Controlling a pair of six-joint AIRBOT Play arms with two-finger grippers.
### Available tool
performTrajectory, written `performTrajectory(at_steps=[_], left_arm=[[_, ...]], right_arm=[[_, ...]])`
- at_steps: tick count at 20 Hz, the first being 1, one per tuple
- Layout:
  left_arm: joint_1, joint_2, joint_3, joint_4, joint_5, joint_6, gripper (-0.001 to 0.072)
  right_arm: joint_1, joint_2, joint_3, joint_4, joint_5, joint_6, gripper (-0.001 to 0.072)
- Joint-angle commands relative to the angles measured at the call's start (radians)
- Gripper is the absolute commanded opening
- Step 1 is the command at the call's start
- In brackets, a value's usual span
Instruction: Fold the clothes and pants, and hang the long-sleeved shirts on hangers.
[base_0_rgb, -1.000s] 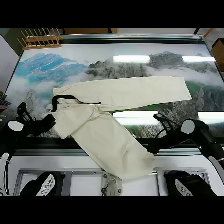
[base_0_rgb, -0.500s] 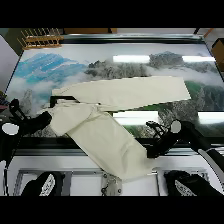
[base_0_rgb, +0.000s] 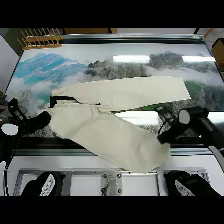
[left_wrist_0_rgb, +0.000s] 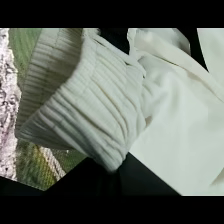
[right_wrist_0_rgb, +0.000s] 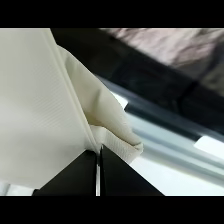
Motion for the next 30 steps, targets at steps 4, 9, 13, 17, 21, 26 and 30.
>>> performTrajectory(at_steps=[4, 9, 13, 17, 21, 26, 30], left_arm=[[0.0, 0.001, 0.001, 0.0, -0.001, 0.0, 0.0016], [0.0, 0.001, 0.001, 0.0, -0.002, 0.0, 0.0016], [0.0, 0.001, 0.001, 0.0, -0.001, 0.0, 0.0016], [0.0, 0.001, 0.001, 0.0, -0.001, 0.0, 0.0016], [0.0, 0.001, 0.001, 0.0, -0.001, 0.0, 0.0016], [0.0, 0.001, 0.001, 0.0, -0.001, 0.0, 0.0016], [0.0, 0.001, 0.001, 0.0, 0.0, 0.0, 0.0016]], right_arm=[[-0.005, -0.077, 0.313, -0.211, -0.291, 0.226, 0.0015], [-0.014, -0.228, 0.32, -0.195, -0.502, 0.37, 0.0349], [-0.072, -0.207, 0.32, -0.198, -0.443, 0.324, 0.065], [-0.344, -0.18, 0.29, -0.059, -0.293, 0.317, 0.065], [-0.638, -0.195, 0.08, 0.233, -0.341, 0.342, 0.065], [-0.793, -0.213, -0.177, 0.435, -0.55, 0.296, 0.065], [-0.748, -0.267, -0.203, 0.578, -0.652, 0.188, 0.065]])
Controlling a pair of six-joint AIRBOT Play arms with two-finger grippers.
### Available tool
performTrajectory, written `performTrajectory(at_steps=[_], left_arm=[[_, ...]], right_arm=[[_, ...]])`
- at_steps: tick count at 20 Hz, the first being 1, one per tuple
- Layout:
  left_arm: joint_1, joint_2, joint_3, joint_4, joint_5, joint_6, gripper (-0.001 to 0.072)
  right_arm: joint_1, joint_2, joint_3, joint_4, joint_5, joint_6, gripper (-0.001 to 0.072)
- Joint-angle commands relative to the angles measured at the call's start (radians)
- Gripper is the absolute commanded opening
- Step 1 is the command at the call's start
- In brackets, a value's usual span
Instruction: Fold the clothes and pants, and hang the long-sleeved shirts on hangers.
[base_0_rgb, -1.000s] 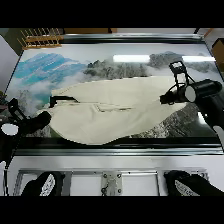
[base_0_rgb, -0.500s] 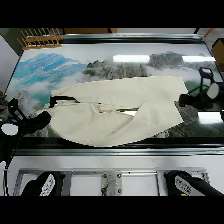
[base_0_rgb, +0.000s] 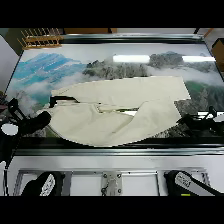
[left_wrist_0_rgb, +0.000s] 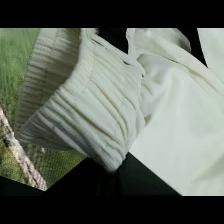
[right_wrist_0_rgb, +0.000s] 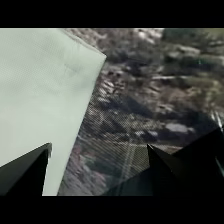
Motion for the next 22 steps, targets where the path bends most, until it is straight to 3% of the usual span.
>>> performTrajectory(at_steps=[1, 5, 6, 8, 9, 11, 15, 17, 19, 22], left_arm=[[0.0, 0.001, 0.001, 0.0, 0.001, 0.0, 0.0016], [0.0, 0.001, 0.001, 0.0, 0.001, 0.0, 0.0016], [0.0, 0.0, 0.001, 0.0, 0.002, 0.0, 0.0016], [0.0, 0.0, 0.003, 0.0, 0.026, 0.0, 0.0015], [0.0, -0.012, 0.024, 0.002, 0.028, 0.0, 0.0014], [-0.001, -0.096, 0.153, 0.008, -0.01, 0.0, 0.0014], [0.0, -0.313, 0.598, 0.008, -0.155, 0.0, 0.0015], [0.006, -0.385, 0.795, 0.008, -0.241, 0.0, 0.0015], [0.006, -0.412, 0.89, 0.01, -0.307, 0.002, 0.0014], [0.006, -0.347, 0.769, 0.075, -0.303, 0.018, 0.0014]], right_arm=[[0.019, -0.052, -0.041, 0.18, -0.112, -0.098, 0.065], [0.096, -0.116, -0.04, 0.275, -0.163, -0.16, 0.063], [0.111, -0.123, -0.04, 0.274, -0.172, -0.163, 0.0476], [0.122, -0.126, -0.018, 0.275, -0.179, -0.198, 0.0079], [0.12, -0.126, 0.026, 0.268, -0.151, -0.215, 0.0016], [0.12, -0.126, 0.2, 0.166, -0.058, -0.188, 0.0014], [0.121, -0.126, 0.689, -0.064, 0.143, -0.039, 0.0014], [0.121, -0.118, 0.855, -0.132, 0.192, -0.03, 0.0014], [0.121, -0.08, 0.883, -0.177, 0.19, -0.031, 0.0014], [0.12, 0.004, 0.751, -0.249, 0.2, -0.071, 0.0014]])
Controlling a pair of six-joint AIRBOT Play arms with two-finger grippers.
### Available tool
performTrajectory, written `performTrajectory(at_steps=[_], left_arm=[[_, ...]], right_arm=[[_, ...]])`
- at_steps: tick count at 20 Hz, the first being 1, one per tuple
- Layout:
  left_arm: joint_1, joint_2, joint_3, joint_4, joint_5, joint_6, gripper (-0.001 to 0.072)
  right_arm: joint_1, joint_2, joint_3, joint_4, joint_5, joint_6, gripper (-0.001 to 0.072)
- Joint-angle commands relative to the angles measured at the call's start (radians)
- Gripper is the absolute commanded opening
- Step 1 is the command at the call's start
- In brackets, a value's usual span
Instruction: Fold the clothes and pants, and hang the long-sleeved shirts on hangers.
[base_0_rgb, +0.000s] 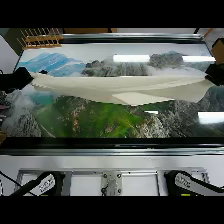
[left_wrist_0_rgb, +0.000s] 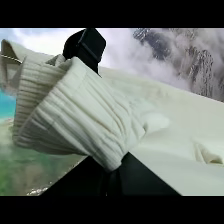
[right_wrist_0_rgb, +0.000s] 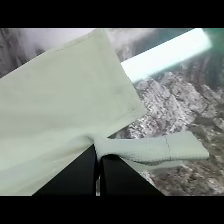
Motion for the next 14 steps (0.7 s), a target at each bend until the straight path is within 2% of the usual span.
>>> performTrajectory(at_steps=[1, 4, 6, 8, 11, 14], left_arm=[[0.002, 0.055, -0.097, 0.117, -0.04, 0.014, 0.0014], [0.004, 0.175, -0.398, 0.251, -0.003, 0.058, 0.0015], [0.003, 0.245, -0.584, 0.269, 0.055, 0.108, 0.0015], [0.003, 0.287, -0.729, 0.268, 0.119, 0.119, 0.0015], [0.003, 0.314, -0.841, 0.268, 0.172, 0.119, 0.0015], [0.003, 0.314, -0.855, 0.276, 0.169, 0.119, 0.0015]], right_arm=[[-0.001, 0.105, -0.125, -0.135, 0.019, -0.037, 0.0014], [-0.001, 0.233, -0.444, -0.191, -0.05, -0.05, 0.0014], [-0.002, 0.306, -0.66, -0.193, -0.121, -0.056, 0.0015], [-0.002, 0.343, -0.808, -0.193, -0.154, -0.056, 0.0015], [-0.002, 0.348, -0.917, -0.2, -0.145, -0.056, 0.0015], [-0.002, 0.352, -0.926, -0.211, -0.114, -0.056, 0.0015]])
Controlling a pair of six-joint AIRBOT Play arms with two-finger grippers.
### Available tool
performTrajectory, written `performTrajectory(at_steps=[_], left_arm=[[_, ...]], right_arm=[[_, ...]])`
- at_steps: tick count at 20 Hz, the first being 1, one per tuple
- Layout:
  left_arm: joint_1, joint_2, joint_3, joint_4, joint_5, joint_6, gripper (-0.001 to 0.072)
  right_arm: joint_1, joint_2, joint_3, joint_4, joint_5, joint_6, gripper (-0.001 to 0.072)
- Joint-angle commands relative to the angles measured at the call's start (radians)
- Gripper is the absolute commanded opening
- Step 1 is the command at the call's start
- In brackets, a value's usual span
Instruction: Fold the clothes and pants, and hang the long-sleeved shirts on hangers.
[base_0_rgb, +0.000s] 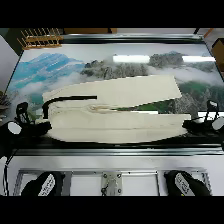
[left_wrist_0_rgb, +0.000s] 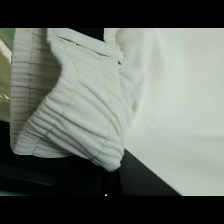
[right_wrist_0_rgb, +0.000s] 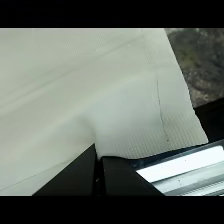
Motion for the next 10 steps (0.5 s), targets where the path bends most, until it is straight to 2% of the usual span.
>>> performTrajectory(at_steps=[1, 4, 5, 6, 7, 10], left_arm=[[0.0, 0.015, -0.052, 0.011, 0.023, 0.008, 0.0016], [0.0, 0.014, -0.037, 0.01, -0.01, 0.007, 0.0015], [0.0, 0.014, -0.033, 0.011, -0.02, 0.008, 0.0015], [0.0, 0.014, -0.028, 0.011, -0.032, 0.008, 0.0015], [0.0, 0.015, -0.028, 0.011, -0.031, 0.007, 0.0016], [0.0, 0.015, -0.029, 0.011, -0.03, 0.007, 0.0016]], right_arm=[[0.001, 0.016, -0.056, -0.018, 0.035, -0.002, 0.0016], [0.001, 0.019, -0.045, -0.037, 0.101, -0.002, 0.0031], [0.001, 0.022, -0.027, -0.044, 0.124, -0.002, 0.0169], [0.001, 0.023, 0.002, -0.044, 0.153, -0.002, 0.0528], [0.001, 0.024, 0.043, -0.044, 0.19, -0.002, 0.0706], [0.001, 0.023, 0.196, -0.043, 0.281, 0.05, 0.0706]])
